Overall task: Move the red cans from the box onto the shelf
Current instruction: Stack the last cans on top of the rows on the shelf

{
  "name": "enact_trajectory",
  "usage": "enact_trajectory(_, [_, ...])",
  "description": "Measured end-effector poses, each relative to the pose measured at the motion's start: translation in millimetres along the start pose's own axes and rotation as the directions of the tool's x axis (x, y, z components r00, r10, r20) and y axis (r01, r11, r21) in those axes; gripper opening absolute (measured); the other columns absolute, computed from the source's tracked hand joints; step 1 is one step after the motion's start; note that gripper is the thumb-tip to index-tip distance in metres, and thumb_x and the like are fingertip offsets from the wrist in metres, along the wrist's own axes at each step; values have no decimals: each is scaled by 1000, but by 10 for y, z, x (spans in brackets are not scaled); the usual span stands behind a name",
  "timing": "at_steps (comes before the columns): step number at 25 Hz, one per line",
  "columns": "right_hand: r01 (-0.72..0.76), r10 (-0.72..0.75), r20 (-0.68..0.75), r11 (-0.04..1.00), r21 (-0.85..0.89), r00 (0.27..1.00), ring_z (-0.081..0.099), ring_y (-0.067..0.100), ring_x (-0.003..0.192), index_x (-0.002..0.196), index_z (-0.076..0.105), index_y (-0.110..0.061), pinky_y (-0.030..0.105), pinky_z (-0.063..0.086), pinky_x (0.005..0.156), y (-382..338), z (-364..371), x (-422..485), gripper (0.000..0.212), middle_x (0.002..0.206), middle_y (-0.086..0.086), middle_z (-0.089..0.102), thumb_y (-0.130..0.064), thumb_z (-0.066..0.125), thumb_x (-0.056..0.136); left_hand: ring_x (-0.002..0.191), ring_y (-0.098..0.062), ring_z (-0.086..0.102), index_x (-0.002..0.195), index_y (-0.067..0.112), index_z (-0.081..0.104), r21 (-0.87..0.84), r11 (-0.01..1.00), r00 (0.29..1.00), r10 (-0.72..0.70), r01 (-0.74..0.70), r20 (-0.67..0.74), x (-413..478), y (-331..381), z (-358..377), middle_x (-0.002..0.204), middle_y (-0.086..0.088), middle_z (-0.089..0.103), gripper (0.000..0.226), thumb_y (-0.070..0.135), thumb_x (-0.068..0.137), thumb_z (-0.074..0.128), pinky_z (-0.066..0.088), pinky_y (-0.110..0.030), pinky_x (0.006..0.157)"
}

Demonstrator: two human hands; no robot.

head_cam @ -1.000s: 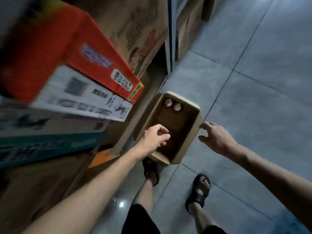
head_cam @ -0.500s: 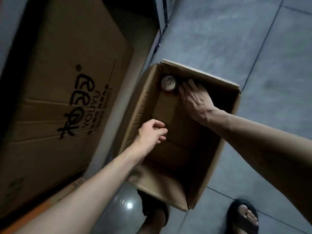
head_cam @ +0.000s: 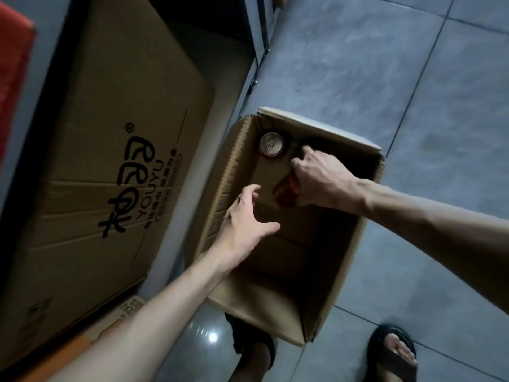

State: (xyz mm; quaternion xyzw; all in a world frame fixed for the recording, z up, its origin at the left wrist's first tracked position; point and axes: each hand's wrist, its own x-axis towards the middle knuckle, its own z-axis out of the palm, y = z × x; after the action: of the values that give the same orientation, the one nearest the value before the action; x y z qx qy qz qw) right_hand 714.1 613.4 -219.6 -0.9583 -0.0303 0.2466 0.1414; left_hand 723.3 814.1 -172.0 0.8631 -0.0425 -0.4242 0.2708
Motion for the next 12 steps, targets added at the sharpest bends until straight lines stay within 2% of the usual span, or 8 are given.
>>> enact_trajectory(2, [163, -190, 99, 960, 228, 977, 53, 12, 73, 93, 60, -27, 24, 38, 55, -107, -283, -137, 53, 81, -9, 47, -50, 84, 51, 131, -12, 44, 146, 29, 29, 46, 998, 997, 34, -38, 76, -75, 76, -57, 144, 6, 47, 103, 33, 62, 87, 34, -23, 100])
enact_trajectory(3, [218, -273, 135, 920, 327, 952, 54, 12, 78, 95, 60, -31, 25, 44, 60, -175, -415, -206, 54, 80, -15, 47, -50, 84, 50, 130, -10, 47, 145, 33, 30, 25, 999, 991, 24, -28, 131, -119, 117, -87, 141, 9, 51, 106, 36, 57, 89, 35, -22, 97])
enact_trajectory(5, [236, -354, 189, 855, 461, 916, 59, 15, 96, 112, 62, -31, 29, 53, 77, -298, -600, -289, 67, 89, -19, 52, -45, 85, 50, 116, -9, 59, 129, 38, 44, -36, 999, 981, -9, 17, 192, -198, 177, -150, 121, 14, 64, 96, 40, 46, 92, 44, -22, 91])
enact_trajectory(7, [129, -340, 247, 784, 607, 907, 61, 14, 103, 126, 56, -31, 32, 56, 85, -319, -701, -261, 80, 107, -14, 60, -40, 86, 53, 102, -11, 65, 111, 35, 57, -93, 994, 986, -37, 53, 161, -260, 209, -208, 104, 10, 70, 80, 48, 38, 87, 50, -24, 87])
enact_trajectory(9, [-51, -241, 277, 662, 748, 930, 62, 13, 110, 135, 51, -27, 35, 55, 91, -254, -686, -78, 84, 125, -7, 60, -43, 86, 62, 99, -14, 67, 109, 27, 63, -219, 972, 993, -56, 79, 108, -292, 153, -256, 103, 3, 72, 74, 49, 41, 82, 52, -31, 90])
enact_trajectory(10, [-61, -161, 226, 670, 740, 961, 60, 15, 114, 137, 50, -23, 36, 53, 96, -211, -638, 44, 79, 130, -4, 59, -48, 82, 69, 99, -16, 68, 110, 25, 64, -278, 956, 994, -71, 91, 78, -302, 105, -276, 103, 1, 73, 71, 45, 44, 82, 52, -32, 90])
enact_trajectory(11, [-9, -95, 129, 771, 636, 987, 58, 18, 116, 137, 52, -19, 37, 50, 98, -174, -572, 191, 71, 132, 0, 58, -50, 76, 78, 98, -16, 68, 109, 24, 65, -316, 943, 994, -93, 104, 51, -306, 52, -296, 102, 1, 73, 66, 42, 48, 82, 52, -30, 89])
enact_trajectory(12, [48, -68, 29, 889, 455, 997, 57, 23, 117, 134, 54, -15, 38, 49, 96, -157, -460, 325, 62, 131, 4, 57, -47, 71, 84, 97, -15, 68, 107, 24, 65, -333, 935, 993, -113, 118, 34, -307, -10, -322, 101, 2, 73, 62, 41, 50, 82, 52, -28, 86])
